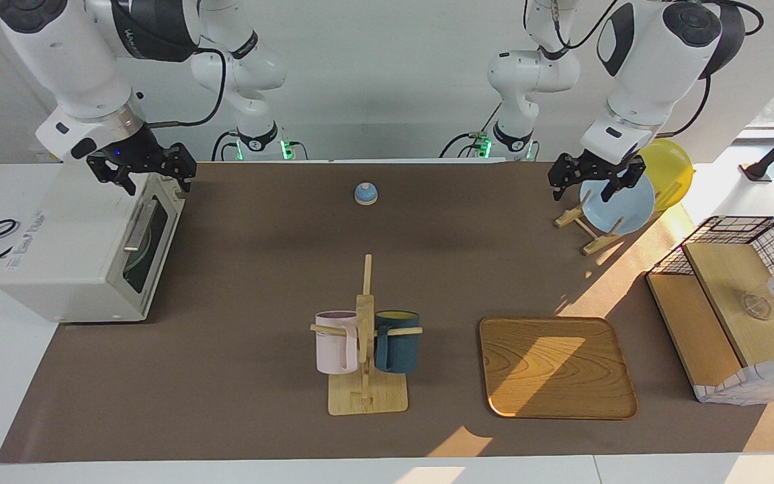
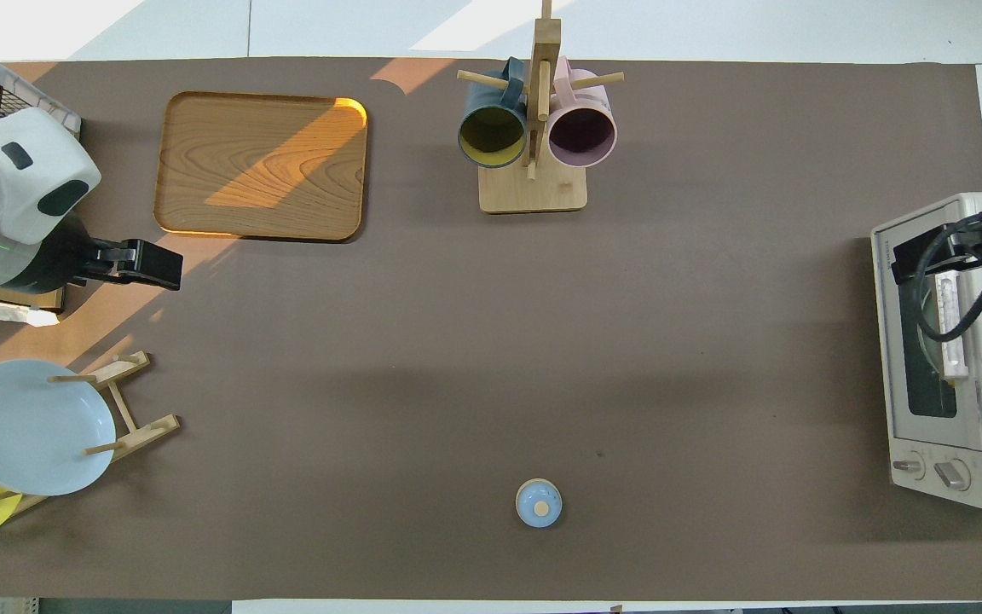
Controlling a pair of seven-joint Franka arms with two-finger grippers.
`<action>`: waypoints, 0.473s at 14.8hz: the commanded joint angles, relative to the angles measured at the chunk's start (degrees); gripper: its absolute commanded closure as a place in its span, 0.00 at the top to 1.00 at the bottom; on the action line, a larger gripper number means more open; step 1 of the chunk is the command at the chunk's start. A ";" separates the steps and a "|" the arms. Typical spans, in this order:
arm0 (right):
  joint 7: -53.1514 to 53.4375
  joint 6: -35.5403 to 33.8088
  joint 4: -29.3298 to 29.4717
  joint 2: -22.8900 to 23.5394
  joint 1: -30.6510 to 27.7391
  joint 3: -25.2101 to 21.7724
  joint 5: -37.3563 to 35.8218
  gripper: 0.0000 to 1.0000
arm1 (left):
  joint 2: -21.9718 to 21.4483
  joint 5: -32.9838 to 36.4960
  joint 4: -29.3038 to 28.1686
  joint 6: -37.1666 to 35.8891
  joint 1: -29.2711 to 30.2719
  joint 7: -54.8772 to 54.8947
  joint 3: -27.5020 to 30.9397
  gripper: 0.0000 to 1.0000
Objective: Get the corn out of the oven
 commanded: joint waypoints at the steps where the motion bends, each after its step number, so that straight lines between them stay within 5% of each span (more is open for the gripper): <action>1: 0.62 1.23 -1.53 -0.98 -0.34 0.23 1.55 1.00 | -1.08 0.81 -0.85 0.40 0.20 0.24 -0.05 1.00; 7: 0.63 0.88 -1.79 -1.06 -1.39 0.15 1.46 1.00 | -1.08 0.81 -0.85 0.40 0.20 0.24 -0.05 1.00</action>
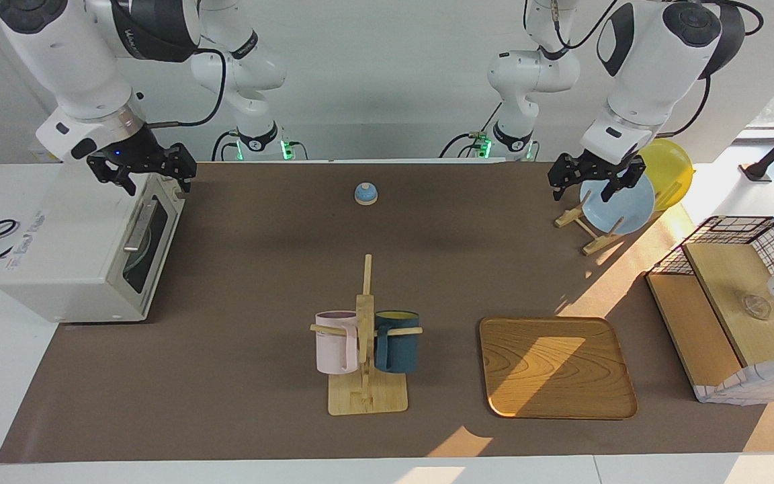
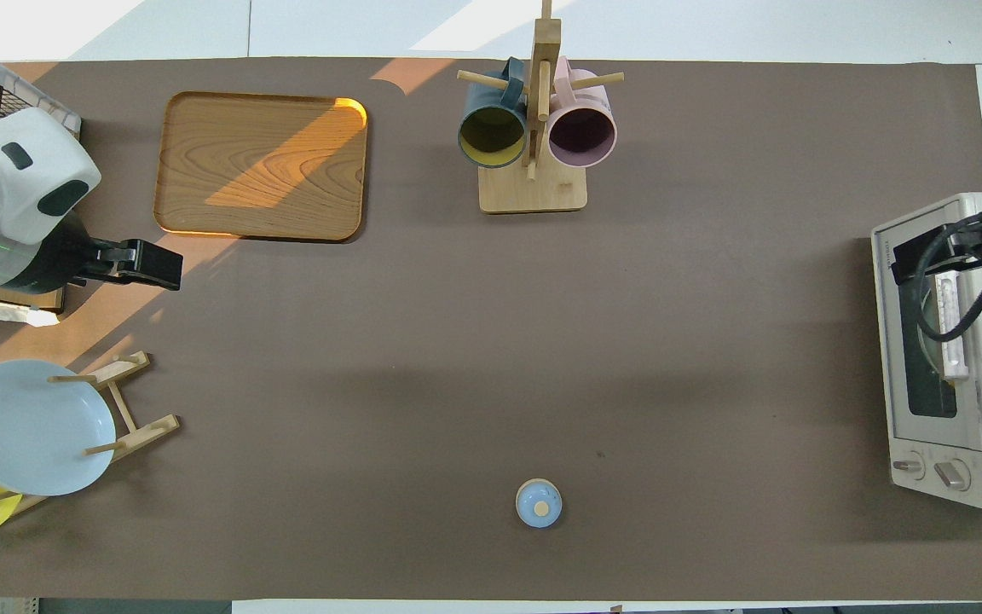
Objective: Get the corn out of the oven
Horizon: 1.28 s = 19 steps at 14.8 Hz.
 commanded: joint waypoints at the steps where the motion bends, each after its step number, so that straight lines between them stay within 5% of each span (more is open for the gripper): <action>1: 0.28 1.14 -3.04 -1.41 -2.23 0.10 1.46 1.00 | -1.08 0.81 -0.85 0.40 0.20 0.24 -0.05 1.00; 3: -2.96 2.19 -5.42 -2.55 -3.38 0.19 1.90 1.00 | -0.99 0.81 -0.85 0.40 0.20 0.24 -0.05 1.00; 4: -3.68 6.03 -8.56 -3.60 -2.95 0.19 1.90 0.65 | -0.99 0.81 -0.85 0.40 0.20 0.24 -0.05 1.00; 5: -3.33 10.16 -12.07 -5.09 -2.51 0.28 1.82 0.16 | -0.99 0.81 -0.85 0.40 0.20 0.24 -0.05 1.00; 6: -3.33 12.63 -16.02 -6.50 -1.81 0.28 1.12 0.00 | -1.08 0.81 -0.85 0.32 0.20 0.24 -0.05 1.00; 8: -3.59 17.04 -20.97 -8.09 -2.42 0.19 0.33 0.00 | -1.08 0.81 -0.85 0.32 0.20 0.24 -0.05 1.00; 14: -1.84 18.20 -22.39 -6.42 -3.56 0.19 -9.94 0.00 | -1.08 0.81 -0.85 0.40 0.20 0.24 -0.05 1.00; 19: -1.66 21.61 -26.51 -6.25 -6.63 0.01 -10.31 0.00 | -0.99 0.81 -0.85 0.40 0.20 0.24 -0.05 1.00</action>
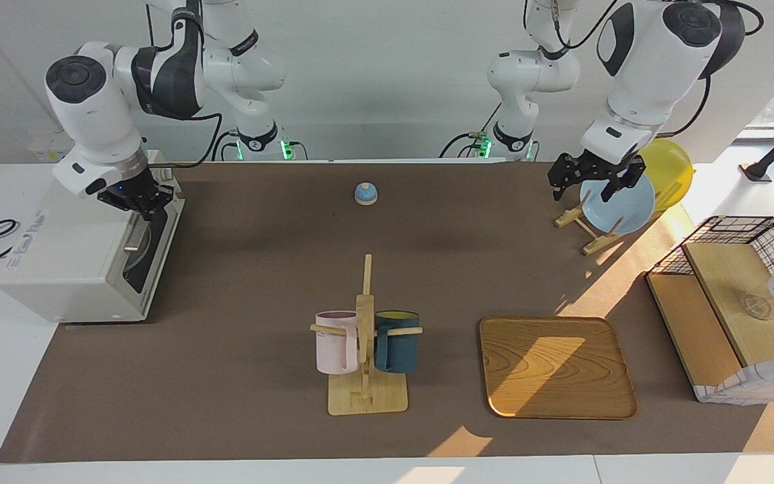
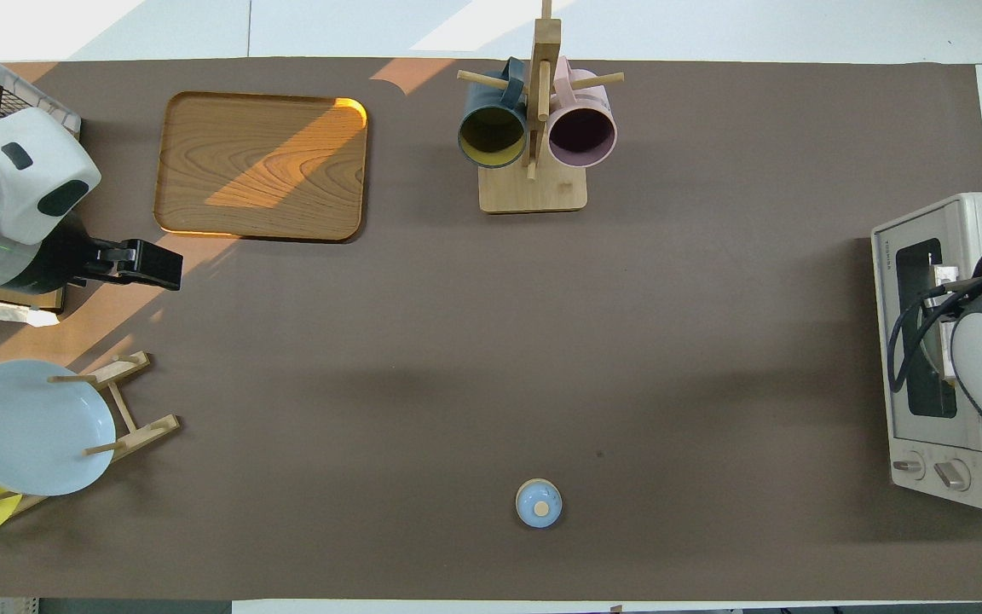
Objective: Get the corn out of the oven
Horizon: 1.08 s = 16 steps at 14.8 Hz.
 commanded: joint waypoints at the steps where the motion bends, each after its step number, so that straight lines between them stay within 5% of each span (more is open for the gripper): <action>1: -0.05 3.13 -3.42 -0.61 -2.27 0.44 -1.27 0.00 | -0.99 0.81 -0.85 0.40 0.20 0.24 -0.05 1.00; 16: 3.20 11.91 -7.38 3.70 0.44 0.71 1.97 0.00 | -0.99 0.81 -0.85 0.40 0.20 0.32 -0.05 1.00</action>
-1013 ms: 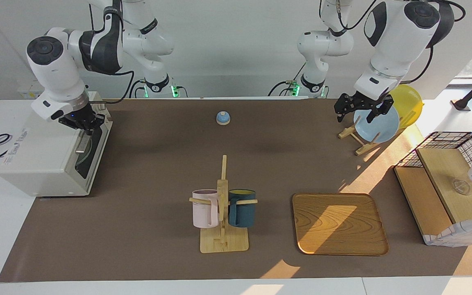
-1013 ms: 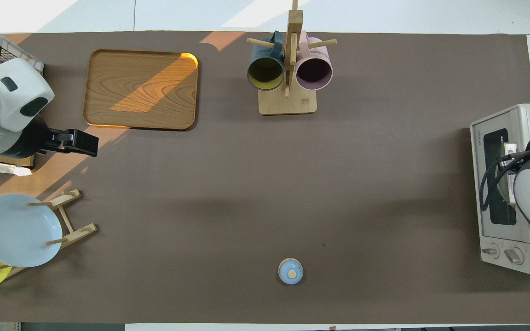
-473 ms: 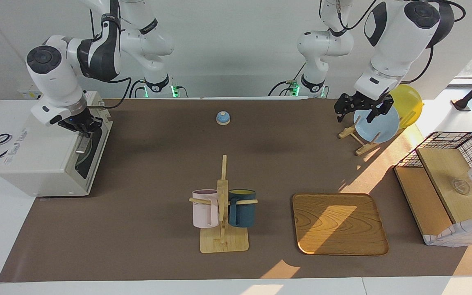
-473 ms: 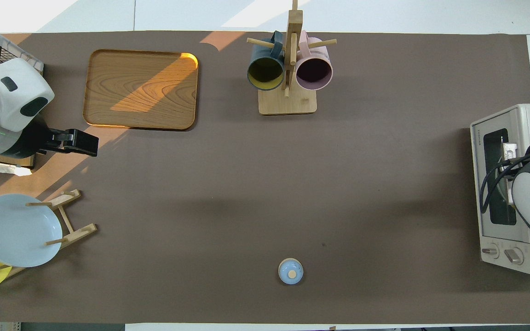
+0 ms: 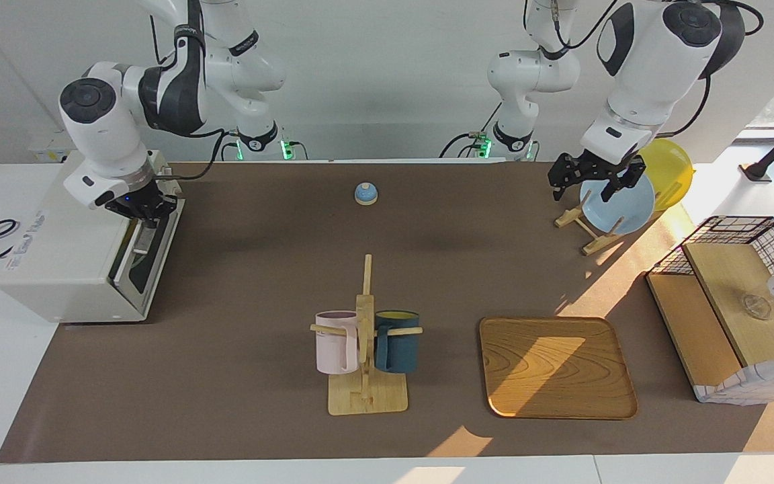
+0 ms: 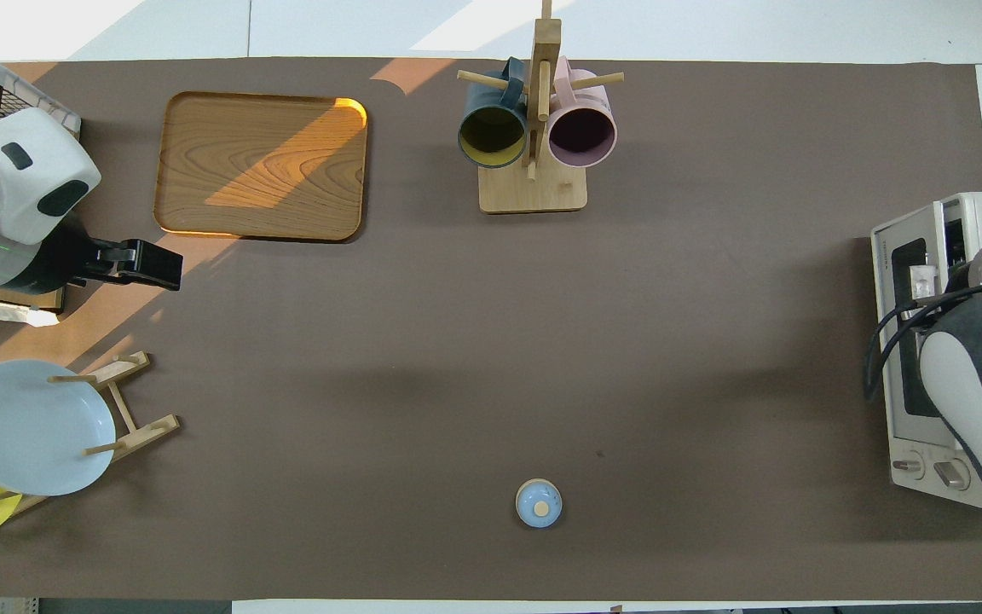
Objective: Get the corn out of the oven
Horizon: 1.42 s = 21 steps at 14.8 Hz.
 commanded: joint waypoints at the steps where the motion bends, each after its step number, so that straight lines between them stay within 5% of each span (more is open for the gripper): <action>1: 2.34 8.24 -2.12 4.90 0.92 -0.20 3.35 0.00 | -0.99 0.81 -0.85 0.40 0.20 0.24 -0.05 1.00; 11: 9.11 20.37 -8.71 8.94 4.44 -0.20 10.39 0.00 | -0.99 0.81 -0.85 0.32 0.20 0.24 -0.05 1.00; 21: 16.49 20.82 -7.84 11.85 9.26 -0.02 13.83 0.00 | -0.99 0.81 -0.85 0.40 0.20 0.32 -0.05 1.00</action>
